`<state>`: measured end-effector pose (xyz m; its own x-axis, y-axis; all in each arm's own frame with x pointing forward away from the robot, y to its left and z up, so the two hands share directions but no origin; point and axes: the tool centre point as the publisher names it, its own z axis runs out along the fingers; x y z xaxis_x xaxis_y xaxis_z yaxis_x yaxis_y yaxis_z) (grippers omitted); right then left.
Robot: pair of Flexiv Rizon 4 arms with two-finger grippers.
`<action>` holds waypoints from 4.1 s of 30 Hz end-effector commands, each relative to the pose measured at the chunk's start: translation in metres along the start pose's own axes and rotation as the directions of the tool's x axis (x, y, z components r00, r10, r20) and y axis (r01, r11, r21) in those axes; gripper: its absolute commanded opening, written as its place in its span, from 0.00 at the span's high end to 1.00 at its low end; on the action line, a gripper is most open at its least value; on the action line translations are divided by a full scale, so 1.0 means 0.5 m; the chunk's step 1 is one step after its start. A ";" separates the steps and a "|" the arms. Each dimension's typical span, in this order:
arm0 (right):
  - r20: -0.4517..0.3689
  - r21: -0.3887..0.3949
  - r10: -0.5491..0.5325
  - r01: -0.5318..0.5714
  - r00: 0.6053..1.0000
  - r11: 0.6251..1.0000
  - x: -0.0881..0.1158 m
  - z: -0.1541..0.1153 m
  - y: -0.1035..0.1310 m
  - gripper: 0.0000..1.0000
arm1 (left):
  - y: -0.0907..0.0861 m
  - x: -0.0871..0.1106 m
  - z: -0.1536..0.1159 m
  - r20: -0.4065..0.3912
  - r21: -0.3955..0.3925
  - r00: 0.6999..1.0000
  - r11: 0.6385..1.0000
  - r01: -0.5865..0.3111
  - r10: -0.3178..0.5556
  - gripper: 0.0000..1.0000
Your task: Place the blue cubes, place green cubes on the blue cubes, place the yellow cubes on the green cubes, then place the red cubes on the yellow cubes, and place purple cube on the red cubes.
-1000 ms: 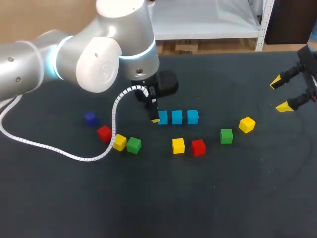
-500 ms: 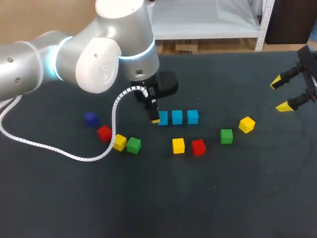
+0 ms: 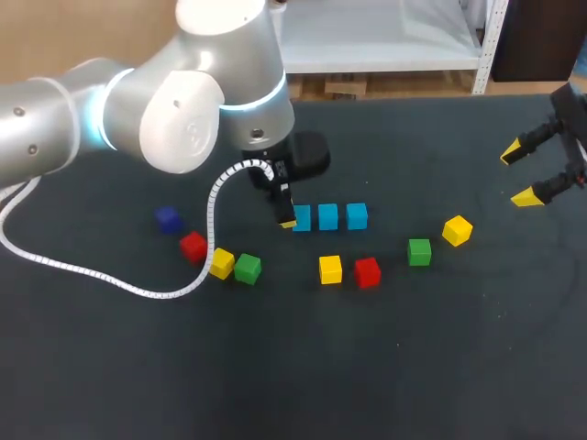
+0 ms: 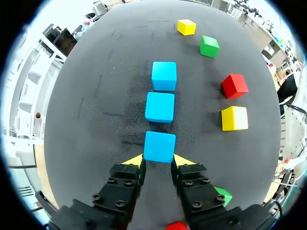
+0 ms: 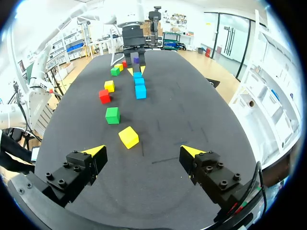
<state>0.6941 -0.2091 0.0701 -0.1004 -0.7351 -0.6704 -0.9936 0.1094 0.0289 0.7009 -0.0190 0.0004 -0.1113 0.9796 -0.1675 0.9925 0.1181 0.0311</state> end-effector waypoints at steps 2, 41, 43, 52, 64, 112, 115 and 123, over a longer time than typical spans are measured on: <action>0.001 0.000 -0.001 0.001 1.000 1.000 0.000 0.001 0.000 0.00 | 0.003 0.002 0.003 0.000 0.004 1.000 1.000 0.004 -0.004 1.00; 0.001 0.000 -0.001 0.001 1.000 1.000 0.000 0.001 0.000 0.00 | 0.011 -0.001 0.012 0.023 0.006 1.000 1.000 0.018 -0.018 0.80; 0.001 0.000 -0.001 0.001 1.000 1.000 0.000 0.001 0.000 0.00 | 0.011 -0.001 0.012 0.023 0.006 1.000 1.000 0.019 -0.019 0.82; 0.001 0.000 -0.001 0.001 1.000 1.000 0.000 0.001 0.000 0.00 | 0.012 0.001 0.013 0.022 0.010 1.000 1.000 0.021 -0.021 0.65; 0.001 0.000 -0.001 0.001 1.000 1.000 0.000 0.001 0.000 0.00 | 0.016 0.006 0.006 0.019 0.009 1.000 1.000 0.016 -0.016 0.00; 0.001 0.000 -0.001 0.001 1.000 1.000 0.000 0.001 0.000 0.00 | -0.155 0.225 -0.147 -0.059 0.021 0.886 0.888 -0.459 0.459 0.00; 0.001 0.000 -0.001 0.001 1.000 1.000 0.000 0.001 0.000 0.00 | -0.156 0.213 -0.134 -0.060 0.028 0.874 0.876 -0.481 0.482 0.00; 0.001 0.000 -0.001 0.001 1.000 1.000 0.000 0.001 0.000 0.00 | -0.151 0.182 -0.103 -0.057 0.041 0.847 0.849 -0.527 0.529 0.00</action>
<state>0.6942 -0.2091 0.0701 -0.1004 -0.7352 -0.6704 -0.9936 0.1093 0.0290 0.6049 0.0773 0.0394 0.4234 0.9027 -0.0759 0.9046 -0.4167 0.0901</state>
